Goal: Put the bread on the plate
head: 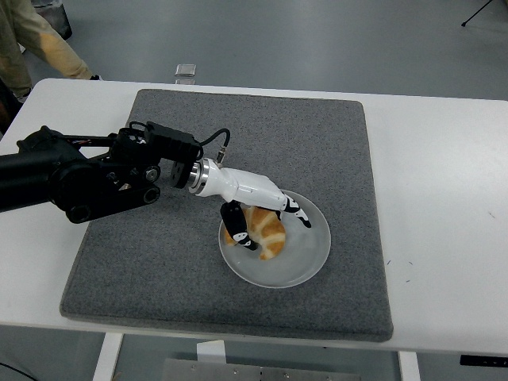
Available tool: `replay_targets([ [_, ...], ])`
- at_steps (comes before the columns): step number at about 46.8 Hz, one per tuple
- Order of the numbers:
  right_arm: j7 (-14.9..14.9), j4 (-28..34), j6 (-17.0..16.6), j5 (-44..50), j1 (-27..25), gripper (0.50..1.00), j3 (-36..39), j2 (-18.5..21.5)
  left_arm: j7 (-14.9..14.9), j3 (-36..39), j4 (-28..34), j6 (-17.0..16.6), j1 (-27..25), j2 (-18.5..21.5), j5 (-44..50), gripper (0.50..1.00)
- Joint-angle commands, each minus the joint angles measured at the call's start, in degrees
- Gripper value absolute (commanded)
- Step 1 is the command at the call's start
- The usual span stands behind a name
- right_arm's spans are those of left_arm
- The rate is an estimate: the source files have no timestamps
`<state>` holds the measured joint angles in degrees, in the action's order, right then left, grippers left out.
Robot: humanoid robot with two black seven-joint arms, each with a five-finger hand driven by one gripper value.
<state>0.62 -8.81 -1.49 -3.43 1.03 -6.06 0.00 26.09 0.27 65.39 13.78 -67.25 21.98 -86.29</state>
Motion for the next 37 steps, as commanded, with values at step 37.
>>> replay_targets([
  [37,0.0,0.0,0.0,0.0,0.0,0.952,0.0,0.0,0.2,-14.3,-2.7,-0.2,0.0,1.6,29.1,0.992],
])
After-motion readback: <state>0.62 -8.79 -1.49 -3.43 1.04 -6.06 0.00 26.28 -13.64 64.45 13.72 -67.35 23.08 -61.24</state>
